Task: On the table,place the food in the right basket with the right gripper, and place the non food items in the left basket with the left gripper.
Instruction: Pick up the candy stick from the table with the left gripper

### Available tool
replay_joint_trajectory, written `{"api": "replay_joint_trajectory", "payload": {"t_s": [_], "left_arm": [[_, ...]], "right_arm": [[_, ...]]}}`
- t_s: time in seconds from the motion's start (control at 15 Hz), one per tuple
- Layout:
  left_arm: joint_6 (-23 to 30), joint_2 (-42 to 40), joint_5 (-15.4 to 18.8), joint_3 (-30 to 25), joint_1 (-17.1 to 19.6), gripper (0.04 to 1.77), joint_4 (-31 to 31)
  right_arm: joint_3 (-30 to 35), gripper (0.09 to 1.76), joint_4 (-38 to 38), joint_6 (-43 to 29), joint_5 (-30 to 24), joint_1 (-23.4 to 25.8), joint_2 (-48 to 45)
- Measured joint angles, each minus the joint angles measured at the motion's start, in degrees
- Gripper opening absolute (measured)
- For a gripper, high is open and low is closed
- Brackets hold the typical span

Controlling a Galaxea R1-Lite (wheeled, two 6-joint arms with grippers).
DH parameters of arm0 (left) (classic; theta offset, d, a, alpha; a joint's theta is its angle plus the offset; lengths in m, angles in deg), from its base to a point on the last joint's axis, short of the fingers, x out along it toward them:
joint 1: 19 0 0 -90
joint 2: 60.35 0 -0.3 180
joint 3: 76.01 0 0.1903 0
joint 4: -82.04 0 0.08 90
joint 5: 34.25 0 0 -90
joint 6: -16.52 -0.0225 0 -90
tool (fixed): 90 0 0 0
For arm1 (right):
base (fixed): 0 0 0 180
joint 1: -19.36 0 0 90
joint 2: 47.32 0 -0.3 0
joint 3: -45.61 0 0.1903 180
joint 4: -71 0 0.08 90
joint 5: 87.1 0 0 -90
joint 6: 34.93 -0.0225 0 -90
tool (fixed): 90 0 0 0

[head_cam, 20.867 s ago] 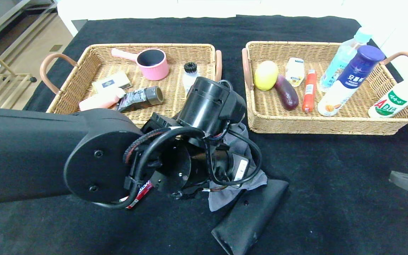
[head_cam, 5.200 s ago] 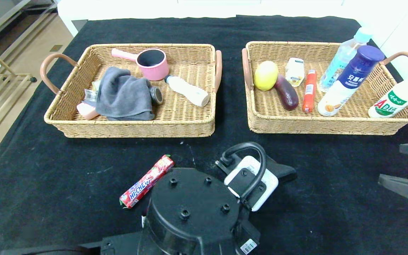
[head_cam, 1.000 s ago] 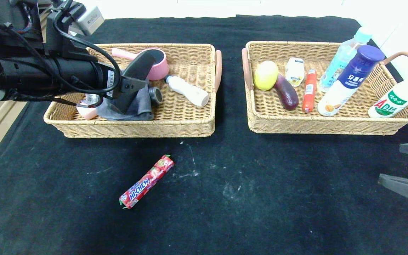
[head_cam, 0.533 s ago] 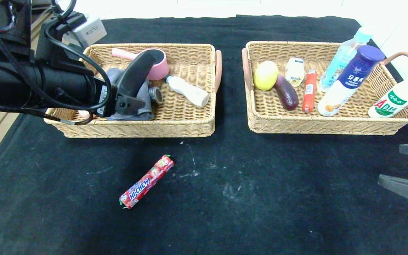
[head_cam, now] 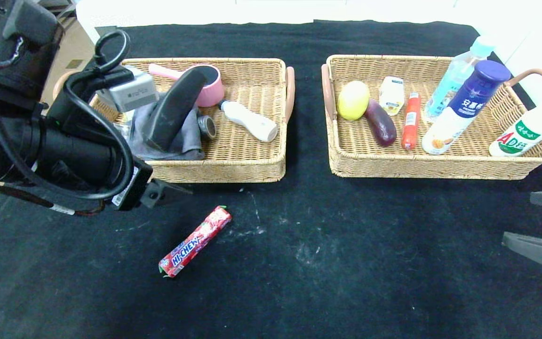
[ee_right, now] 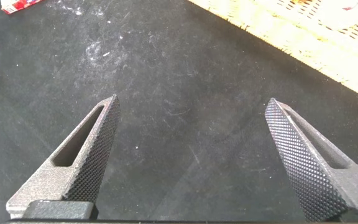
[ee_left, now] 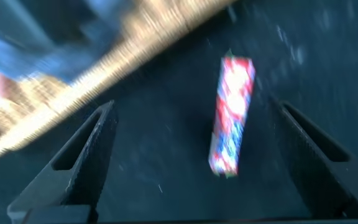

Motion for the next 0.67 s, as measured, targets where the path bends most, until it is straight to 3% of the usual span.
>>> {"api": "replay_joint_trajectory", "payload": {"t_s": [0.67], "left_arm": [[-1.8, 3.2, -1.1, -6.0, -4.9, 1.71, -1.1]], "right_arm": [[-0.1, 1.71, 0.0, 0.0, 0.0, 0.0, -0.2]]}}
